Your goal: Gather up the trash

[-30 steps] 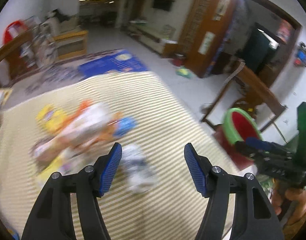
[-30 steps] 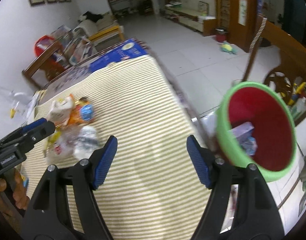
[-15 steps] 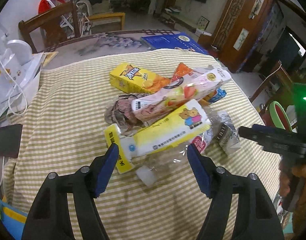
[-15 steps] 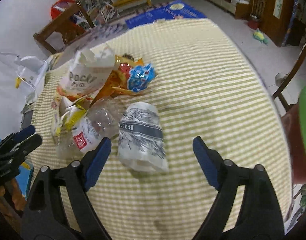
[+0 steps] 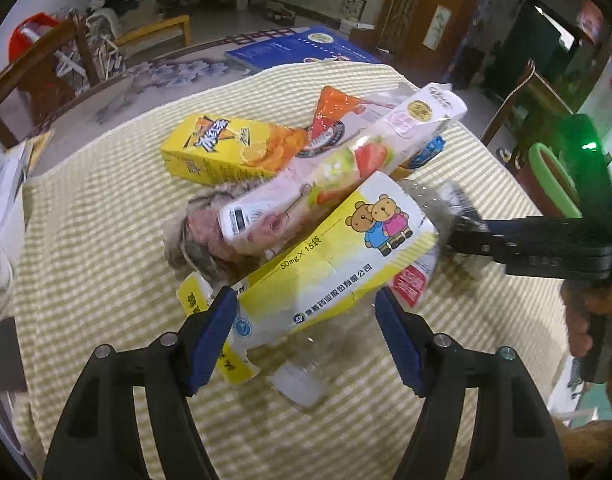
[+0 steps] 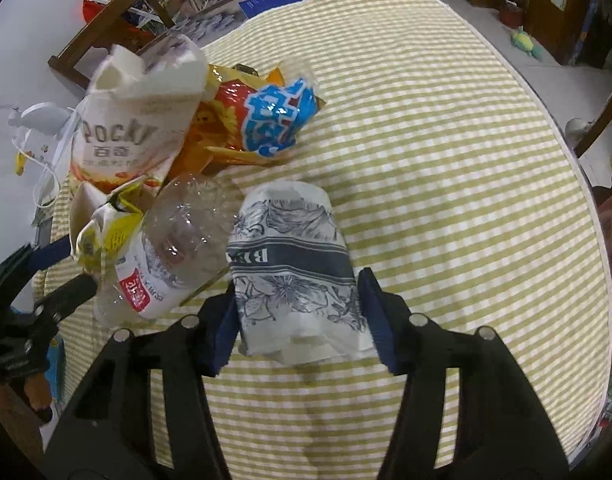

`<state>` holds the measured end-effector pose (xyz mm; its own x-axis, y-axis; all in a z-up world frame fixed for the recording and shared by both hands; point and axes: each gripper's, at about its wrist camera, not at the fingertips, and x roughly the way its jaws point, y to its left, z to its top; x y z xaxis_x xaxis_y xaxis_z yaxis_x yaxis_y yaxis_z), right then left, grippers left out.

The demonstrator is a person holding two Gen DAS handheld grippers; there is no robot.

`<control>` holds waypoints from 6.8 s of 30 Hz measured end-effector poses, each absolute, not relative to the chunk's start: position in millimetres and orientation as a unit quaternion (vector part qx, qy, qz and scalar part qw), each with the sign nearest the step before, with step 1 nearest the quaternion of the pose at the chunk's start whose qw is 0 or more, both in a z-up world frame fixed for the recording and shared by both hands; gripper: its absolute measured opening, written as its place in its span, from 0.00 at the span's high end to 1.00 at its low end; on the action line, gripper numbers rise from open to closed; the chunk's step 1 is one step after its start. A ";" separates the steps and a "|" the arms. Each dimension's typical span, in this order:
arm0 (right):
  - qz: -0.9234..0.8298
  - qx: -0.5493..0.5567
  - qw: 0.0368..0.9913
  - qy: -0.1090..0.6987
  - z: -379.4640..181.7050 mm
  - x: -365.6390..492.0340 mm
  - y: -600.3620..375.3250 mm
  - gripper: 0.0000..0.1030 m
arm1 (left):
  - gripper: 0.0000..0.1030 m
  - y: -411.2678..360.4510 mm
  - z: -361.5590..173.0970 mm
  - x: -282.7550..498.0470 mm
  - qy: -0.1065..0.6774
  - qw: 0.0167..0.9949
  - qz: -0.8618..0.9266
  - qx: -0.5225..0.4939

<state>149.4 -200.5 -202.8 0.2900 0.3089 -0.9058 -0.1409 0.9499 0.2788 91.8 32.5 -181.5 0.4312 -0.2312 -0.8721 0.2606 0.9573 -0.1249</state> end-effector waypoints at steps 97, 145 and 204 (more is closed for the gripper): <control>0.073 0.125 0.886 0.441 -95.3 56.7 -306.5 0.47 | 0.63 -60.0 -213.8 53.8 0.570 0.797 -0.199 -0.009; 0.044 0.169 0.895 0.411 -90.5 82.8 -504.9 0.47 | 0.62 -271.8 -71.5 98.6 0.415 0.878 -0.237 -0.035; 0.052 0.174 0.877 0.444 -108.8 93.9 -438.0 0.22 | 0.39 -102.7 -120.0 111.1 0.458 0.884 -0.066 -0.061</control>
<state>93.9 -438.0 -108.8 0.6007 0.2465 -0.7605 0.0630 0.9337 0.3524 111.1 -102.7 -120.0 0.5710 -0.1730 -0.8026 0.0606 0.9838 -0.1689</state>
